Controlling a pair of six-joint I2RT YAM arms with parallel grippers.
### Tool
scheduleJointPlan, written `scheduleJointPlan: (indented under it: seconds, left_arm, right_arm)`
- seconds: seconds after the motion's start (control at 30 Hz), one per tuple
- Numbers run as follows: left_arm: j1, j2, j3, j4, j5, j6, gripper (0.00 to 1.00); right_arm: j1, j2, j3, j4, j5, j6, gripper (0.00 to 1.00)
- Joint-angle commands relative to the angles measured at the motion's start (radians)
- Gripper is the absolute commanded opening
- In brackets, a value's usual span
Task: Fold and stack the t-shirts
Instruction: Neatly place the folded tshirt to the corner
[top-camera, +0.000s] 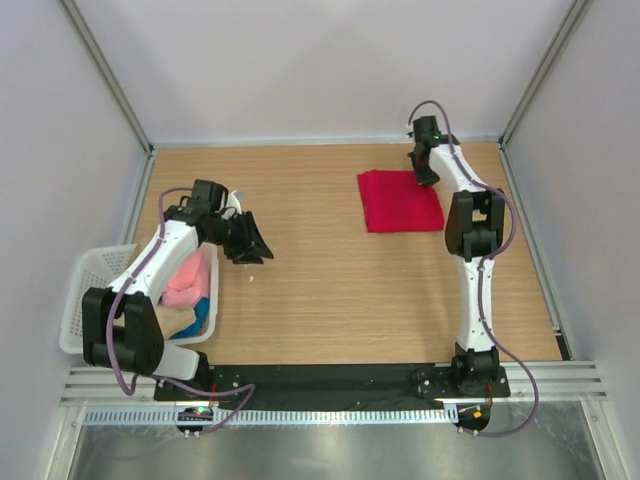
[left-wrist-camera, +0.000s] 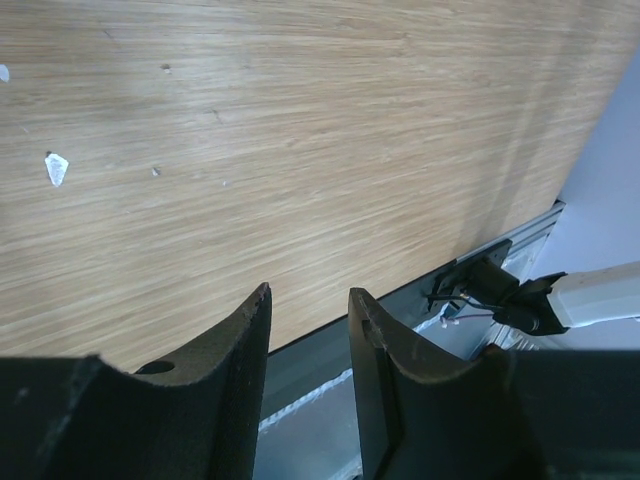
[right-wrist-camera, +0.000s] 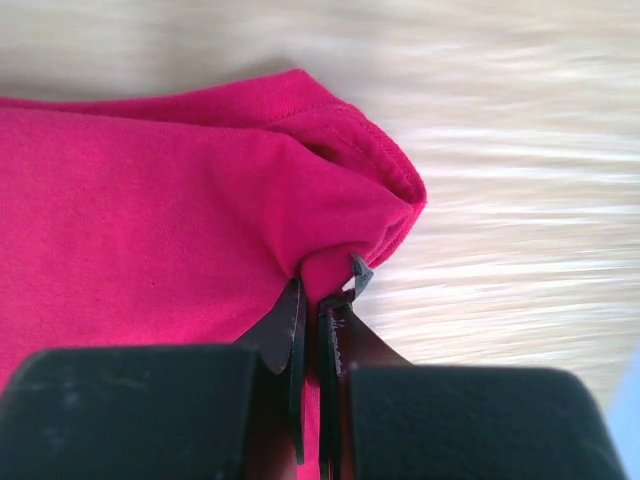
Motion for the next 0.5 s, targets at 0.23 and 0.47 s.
scheduleJointPlan:
  seconds: [0.23, 0.47]
  left_arm:
    - [0.005, 0.103, 0.071, -0.018, 0.005, 0.009, 0.36]
    - [0.005, 0.213, 0.167, -0.039, 0.028, 0.033, 0.35]
  right_arm:
    - [-0.213, 0.070, 0.225, 0.123, 0.056, -0.194, 0.01]
    - [-0.254, 0.173, 0.353, 0.240, 0.050, -0.203, 0.01]
